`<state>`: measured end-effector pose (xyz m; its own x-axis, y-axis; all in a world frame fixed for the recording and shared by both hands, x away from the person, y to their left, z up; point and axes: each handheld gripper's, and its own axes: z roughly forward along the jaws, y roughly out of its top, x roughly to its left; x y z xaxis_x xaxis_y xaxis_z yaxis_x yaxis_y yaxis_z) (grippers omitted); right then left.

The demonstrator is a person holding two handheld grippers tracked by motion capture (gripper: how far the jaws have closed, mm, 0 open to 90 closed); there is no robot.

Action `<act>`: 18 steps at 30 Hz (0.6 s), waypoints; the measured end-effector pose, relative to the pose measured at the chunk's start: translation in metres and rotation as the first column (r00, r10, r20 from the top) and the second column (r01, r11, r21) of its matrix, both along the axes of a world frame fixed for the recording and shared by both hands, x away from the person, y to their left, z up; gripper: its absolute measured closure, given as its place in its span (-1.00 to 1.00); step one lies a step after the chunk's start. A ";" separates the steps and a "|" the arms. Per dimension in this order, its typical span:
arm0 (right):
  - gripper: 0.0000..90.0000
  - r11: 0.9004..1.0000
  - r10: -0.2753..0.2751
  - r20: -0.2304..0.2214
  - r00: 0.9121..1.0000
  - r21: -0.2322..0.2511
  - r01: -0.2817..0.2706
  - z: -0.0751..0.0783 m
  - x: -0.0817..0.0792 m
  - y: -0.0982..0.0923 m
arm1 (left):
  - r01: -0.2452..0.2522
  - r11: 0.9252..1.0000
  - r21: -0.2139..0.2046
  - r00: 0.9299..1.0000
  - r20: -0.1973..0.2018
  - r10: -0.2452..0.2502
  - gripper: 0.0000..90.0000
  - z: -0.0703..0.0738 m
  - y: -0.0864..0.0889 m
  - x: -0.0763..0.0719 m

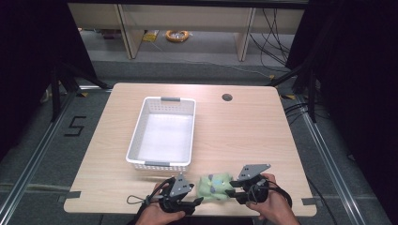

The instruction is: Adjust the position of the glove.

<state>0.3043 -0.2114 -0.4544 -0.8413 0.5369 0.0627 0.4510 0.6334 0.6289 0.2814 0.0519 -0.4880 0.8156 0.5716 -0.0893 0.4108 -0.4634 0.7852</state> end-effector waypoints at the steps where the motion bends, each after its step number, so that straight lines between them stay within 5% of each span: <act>1: 0.40 1.000 -0.014 -0.005 1.000 0.000 0.014 -0.001 -0.001 0.000 | 0.004 1.000 0.006 1.000 -0.007 -0.004 0.05 0.000 -0.004 0.001; 5: 0.41 1.000 -0.011 -0.005 1.000 -0.001 0.011 -0.008 0.000 0.000 | 0.033 0.998 0.055 0.999 0.014 -0.034 0.14 -0.002 -0.014 0.007; 7: 0.40 1.000 -0.004 -0.015 1.000 -0.020 0.004 -0.009 0.002 -0.001 | 0.009 0.998 0.054 1.000 -0.002 -0.008 0.17 -0.004 -0.016 0.008; 11: 0.43 0.999 -0.004 -0.022 1.000 -0.035 0.004 -0.015 0.003 0.000 | 0.017 0.996 0.087 0.999 0.035 -0.020 0.48 -0.006 -0.014 0.011; 18: 0.84 0.998 0.009 -0.019 1.000 -0.057 -0.011 -0.017 0.002 0.001 | 0.005 0.997 0.071 1.000 0.020 -0.007 0.88 -0.006 -0.011 0.014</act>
<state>0.3062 -0.2100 -0.4716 -0.8456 0.5316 0.0483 0.4560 0.6725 0.5829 0.2956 0.0413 -0.4936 0.8203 0.5710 -0.0327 0.3925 -0.5204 0.7583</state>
